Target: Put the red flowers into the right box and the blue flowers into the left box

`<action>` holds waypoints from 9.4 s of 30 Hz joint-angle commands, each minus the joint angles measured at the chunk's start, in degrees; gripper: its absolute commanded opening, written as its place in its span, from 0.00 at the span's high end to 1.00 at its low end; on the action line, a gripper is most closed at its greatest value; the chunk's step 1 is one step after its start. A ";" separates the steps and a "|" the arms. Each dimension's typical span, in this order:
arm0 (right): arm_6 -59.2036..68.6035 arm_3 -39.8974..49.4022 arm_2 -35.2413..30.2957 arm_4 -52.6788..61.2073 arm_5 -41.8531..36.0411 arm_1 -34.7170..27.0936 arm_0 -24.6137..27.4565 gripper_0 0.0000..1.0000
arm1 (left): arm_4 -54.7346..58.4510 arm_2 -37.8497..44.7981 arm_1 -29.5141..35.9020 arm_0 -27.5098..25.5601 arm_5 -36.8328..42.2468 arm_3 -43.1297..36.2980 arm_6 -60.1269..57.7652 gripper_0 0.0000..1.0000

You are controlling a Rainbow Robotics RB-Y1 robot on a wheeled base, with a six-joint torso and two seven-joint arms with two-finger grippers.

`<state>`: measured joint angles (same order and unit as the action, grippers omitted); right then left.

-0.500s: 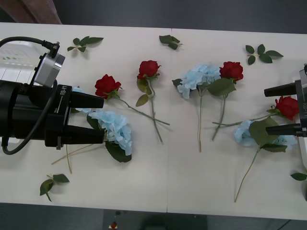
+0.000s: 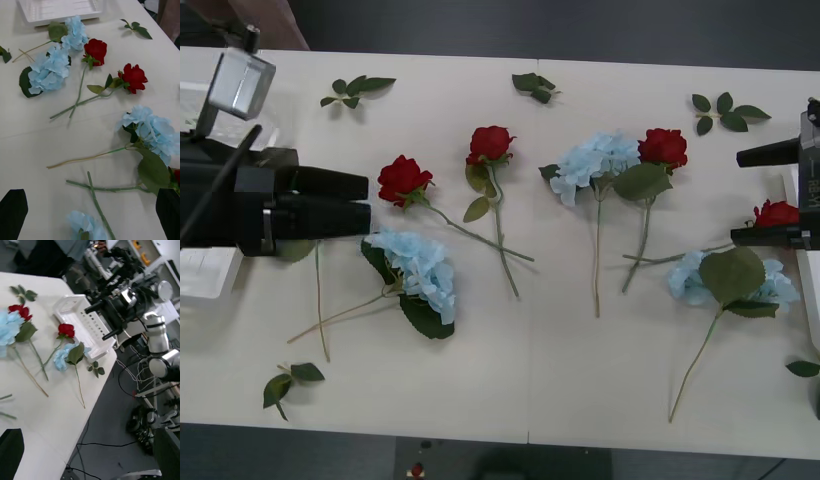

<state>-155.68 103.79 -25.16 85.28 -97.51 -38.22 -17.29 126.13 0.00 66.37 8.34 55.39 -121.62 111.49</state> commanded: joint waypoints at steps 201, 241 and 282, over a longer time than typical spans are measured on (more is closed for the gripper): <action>60.93 -16.95 -3.06 -52.32 -1.19 -7.93 -14.79 1.00 | -58.10 -16.00 -3.09 11.35 3.85 14.57 -16.48 0.00; 32.72 -61.95 8.02 -40.80 37.13 -17.51 -13.39 0.80 | -75.07 -42.90 -10.03 18.03 -6.61 20.29 -16.04 0.00; 76.05 -13.17 -0.68 -45.64 -12.49 -1.42 -12.33 0.00 | -84.03 -51.33 -10.03 19.17 -10.13 21.78 -18.77 0.40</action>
<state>-83.53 85.58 -26.19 40.40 -110.22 -41.05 -30.25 42.46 -52.24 55.69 26.27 45.53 -99.78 93.70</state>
